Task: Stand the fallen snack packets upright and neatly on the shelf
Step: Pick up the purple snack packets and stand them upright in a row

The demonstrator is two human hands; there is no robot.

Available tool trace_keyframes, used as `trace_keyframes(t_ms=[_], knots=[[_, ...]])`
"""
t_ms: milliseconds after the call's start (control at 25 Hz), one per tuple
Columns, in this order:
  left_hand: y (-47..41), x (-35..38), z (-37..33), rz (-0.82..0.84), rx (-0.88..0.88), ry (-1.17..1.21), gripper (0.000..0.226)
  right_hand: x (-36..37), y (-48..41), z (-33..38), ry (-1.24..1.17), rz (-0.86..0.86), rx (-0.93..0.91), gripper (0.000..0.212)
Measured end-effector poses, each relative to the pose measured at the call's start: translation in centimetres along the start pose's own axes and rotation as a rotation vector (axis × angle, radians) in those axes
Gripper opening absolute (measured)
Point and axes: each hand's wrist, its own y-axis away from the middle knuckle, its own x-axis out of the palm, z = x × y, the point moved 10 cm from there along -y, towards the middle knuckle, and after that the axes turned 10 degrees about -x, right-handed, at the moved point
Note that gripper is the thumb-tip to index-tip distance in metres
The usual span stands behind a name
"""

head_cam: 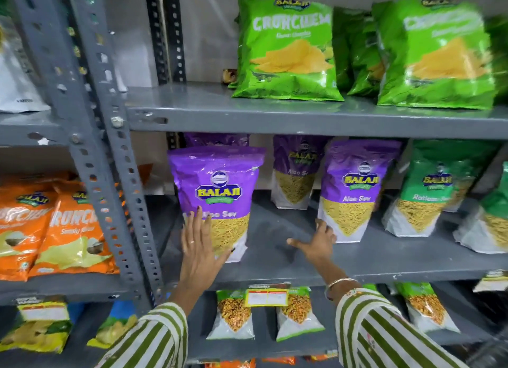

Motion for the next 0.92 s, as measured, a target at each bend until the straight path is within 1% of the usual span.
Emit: trace_keyframes(t_ms=[80,120,200,240,320,360,440,480,560,600,640,680,720,800,840,920], knots=[[0.9,1.8,-5.0,-0.018,0.133,-0.028,0.079,-5.1,-0.7,-2.6,0.051,-0.154,0.04,0.098],[1.0,3.3,-7.3,0.006,0.174,-0.011,0.076,-7.1,-1.2,-4.1,0.054,-0.193,0.071,0.097],[1.0,7.4,-11.8,0.1,0.161,0.078,0.073,-9.8,-3.2,-7.7,0.024,-0.173,0.094,0.096],[0.8,9.9,-13.7,0.16,0.093,0.152,0.074,-10.6,-4.5,-9.6,-0.015,-0.131,0.096,0.096],[0.1,13.7,-17.4,0.276,-0.12,0.377,0.08,-11.1,-7.4,-12.5,-0.146,-0.043,0.068,0.093],[-0.2,15.9,-19.0,0.37,-0.235,0.476,0.083,-11.0,-8.9,-13.8,-0.219,-0.008,0.053,0.089],[-0.9,20.0,-21.4,0.53,-0.431,0.596,0.082,-10.3,-11.8,-15.4,-0.282,0.091,-0.008,0.076],[-1.4,21.2,-22.0,0.572,-0.488,0.64,0.08,-9.3,-13.0,-15.6,-0.306,0.167,-0.054,0.073],[-1.9,22.8,-21.9,0.593,-0.578,0.659,0.079,-7.7,-14.1,-15.3,-0.379,0.28,-0.06,0.082],[-1.7,22.9,-21.6,0.585,-0.615,0.65,0.079,-6.9,-14.1,-15.2,-0.412,0.314,-0.047,0.082],[-1.6,23.1,-20.9,0.571,-0.637,0.645,0.075,-6.4,-13.8,-14.8,-0.427,0.332,-0.039,0.077],[-1.3,22.6,-20.5,0.561,-0.651,0.636,0.068,-5.8,-13.5,-14.5,-0.433,0.334,-0.043,0.076],[-1.1,22.0,-20.1,0.549,-0.652,0.64,0.064,-5.5,-12.8,-13.9,-0.429,0.335,-0.035,0.081],[-0.7,20.6,-18.6,0.538,-0.654,0.639,0.079,-4.4,-11.4,-12.8,-0.445,0.346,-0.018,0.1],[-0.4,19.4,-17.9,0.529,-0.656,0.626,0.084,-3.9,-10.5,-12.1,-0.462,0.364,-0.022,0.103],[0.2,17.7,-15.9,0.524,-0.665,0.601,0.079,-3.1,-8.1,-10.3,-0.485,0.41,-0.023,0.1]])
